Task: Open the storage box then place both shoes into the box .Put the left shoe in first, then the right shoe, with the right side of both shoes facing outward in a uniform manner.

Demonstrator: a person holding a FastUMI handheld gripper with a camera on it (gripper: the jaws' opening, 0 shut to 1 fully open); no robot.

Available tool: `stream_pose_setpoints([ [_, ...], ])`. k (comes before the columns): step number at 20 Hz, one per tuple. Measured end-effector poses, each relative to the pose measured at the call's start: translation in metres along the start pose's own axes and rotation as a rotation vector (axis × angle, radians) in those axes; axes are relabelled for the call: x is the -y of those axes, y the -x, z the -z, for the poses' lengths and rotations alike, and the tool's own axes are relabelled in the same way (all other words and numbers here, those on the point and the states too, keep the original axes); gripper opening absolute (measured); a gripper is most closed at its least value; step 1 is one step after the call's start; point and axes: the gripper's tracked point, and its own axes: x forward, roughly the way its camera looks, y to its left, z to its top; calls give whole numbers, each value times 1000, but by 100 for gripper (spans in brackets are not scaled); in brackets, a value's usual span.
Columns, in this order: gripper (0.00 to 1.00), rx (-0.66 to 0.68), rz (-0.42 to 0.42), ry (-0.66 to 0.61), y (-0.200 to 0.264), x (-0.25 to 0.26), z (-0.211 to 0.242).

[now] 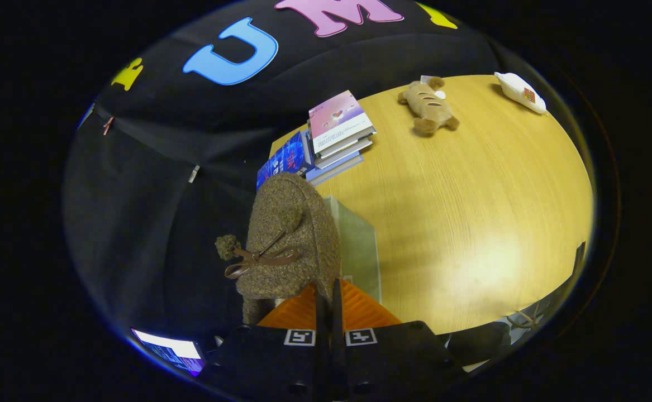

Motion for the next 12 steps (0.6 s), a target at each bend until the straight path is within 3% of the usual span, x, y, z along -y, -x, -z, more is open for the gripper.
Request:
stream_pose_setpoints([
  [8, 5, -32, 114, 27, -36, -3, 29],
  [11, 24, -7, 47, 17, -31, -20, 23],
  [12, 39, 8, 40, 31, -30, -21, 18],
])
